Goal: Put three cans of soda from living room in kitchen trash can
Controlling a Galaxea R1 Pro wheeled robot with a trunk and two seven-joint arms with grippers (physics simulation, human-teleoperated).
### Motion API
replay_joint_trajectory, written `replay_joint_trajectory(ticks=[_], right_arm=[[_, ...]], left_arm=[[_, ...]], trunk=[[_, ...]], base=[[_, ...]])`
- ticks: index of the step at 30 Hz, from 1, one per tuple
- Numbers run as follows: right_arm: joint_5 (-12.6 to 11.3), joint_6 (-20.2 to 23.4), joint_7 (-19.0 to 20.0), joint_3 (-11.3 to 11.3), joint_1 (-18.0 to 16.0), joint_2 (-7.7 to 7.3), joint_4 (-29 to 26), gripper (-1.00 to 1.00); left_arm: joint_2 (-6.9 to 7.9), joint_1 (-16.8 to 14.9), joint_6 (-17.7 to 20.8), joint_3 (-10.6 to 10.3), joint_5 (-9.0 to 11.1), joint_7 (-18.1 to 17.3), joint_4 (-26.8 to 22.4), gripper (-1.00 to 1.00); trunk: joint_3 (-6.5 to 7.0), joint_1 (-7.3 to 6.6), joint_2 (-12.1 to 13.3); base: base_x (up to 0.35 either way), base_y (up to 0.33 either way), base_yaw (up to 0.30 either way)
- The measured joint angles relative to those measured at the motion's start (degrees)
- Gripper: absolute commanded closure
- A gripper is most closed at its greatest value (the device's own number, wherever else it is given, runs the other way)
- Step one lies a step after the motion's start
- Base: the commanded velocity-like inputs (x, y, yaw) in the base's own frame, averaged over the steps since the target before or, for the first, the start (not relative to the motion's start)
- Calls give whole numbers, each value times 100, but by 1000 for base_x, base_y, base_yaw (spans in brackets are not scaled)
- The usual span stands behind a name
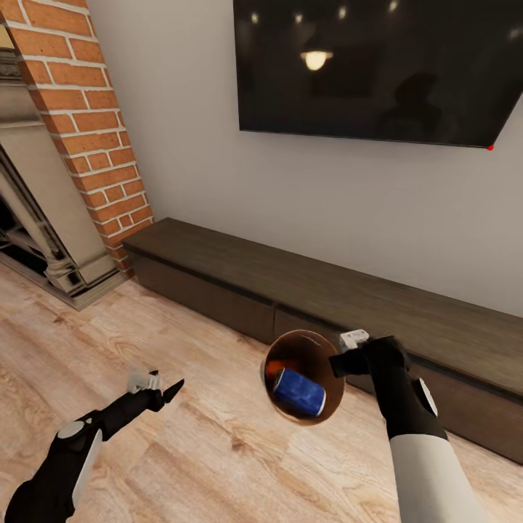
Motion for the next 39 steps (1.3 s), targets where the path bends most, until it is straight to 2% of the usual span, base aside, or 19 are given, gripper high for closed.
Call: replay_joint_trajectory(ticks=[3, 5, 7, 9, 12, 16, 20, 39], right_arm=[[118, -390, -30, -226, 263, 4, -69, 100], [209, -546, -45, -287, 338, 7, -89, 100], [65, -563, -43, -332, 473, 23, -85, 100], [44, -594, -57, -331, 559, 34, -96, 100], [131, -654, -77, -323, 625, 52, -78, 100], [65, -636, -79, -316, 651, 56, -48, 100], [94, -661, -61, -321, 657, 55, -41, 100], [77, -669, -43, -307, 709, 73, -24, 100]], left_arm=[[-80, 88, -151, 4, -4, 115, 65, -100], [-94, 103, -180, 7, -4, 136, 80, -100], [-109, 143, -257, 11, -9, 163, 101, -100], [-118, 206, -372, 18, -11, 244, 114, -100], [-125, 282, -543, 20, -19, 690, 149, -100], [-128, 326, -864, 7, -22, 1289, 437, -100], [-128, 331, -972, 3, -18, 1674, 664, -100], [-128, 337, -1013, -5, -31, 2102, 826, -100]], trunk=[[-1, 0, 0], [0, 0, 0], [-1, 0, 0], [-1, 0, 0], [-1, 0, 0], [0, 0, 0], [0, 0, 0], [0, 0, 0]], base=[[0, 0, 0], [0, 0, 0], [0, 0, 0], [0, 0, 0], [0, 0, 0], [0, 0, 0], [0, 0, 0], [0, 0, 0]])
